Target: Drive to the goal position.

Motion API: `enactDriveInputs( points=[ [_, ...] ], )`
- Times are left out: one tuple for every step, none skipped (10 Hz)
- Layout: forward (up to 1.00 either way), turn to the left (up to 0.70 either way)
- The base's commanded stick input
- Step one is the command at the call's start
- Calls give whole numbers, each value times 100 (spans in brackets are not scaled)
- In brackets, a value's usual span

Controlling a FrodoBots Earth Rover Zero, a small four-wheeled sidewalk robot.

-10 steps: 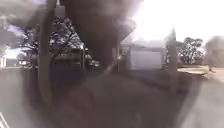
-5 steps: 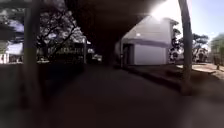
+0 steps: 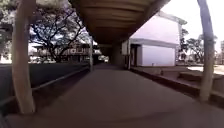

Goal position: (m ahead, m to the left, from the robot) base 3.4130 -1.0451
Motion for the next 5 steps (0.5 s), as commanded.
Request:
enactDriveInputs(
  points=[
    [70, 0],
    [70, 0],
    [70, 0],
    [70, 0],
    [70, 0]
  ],
)
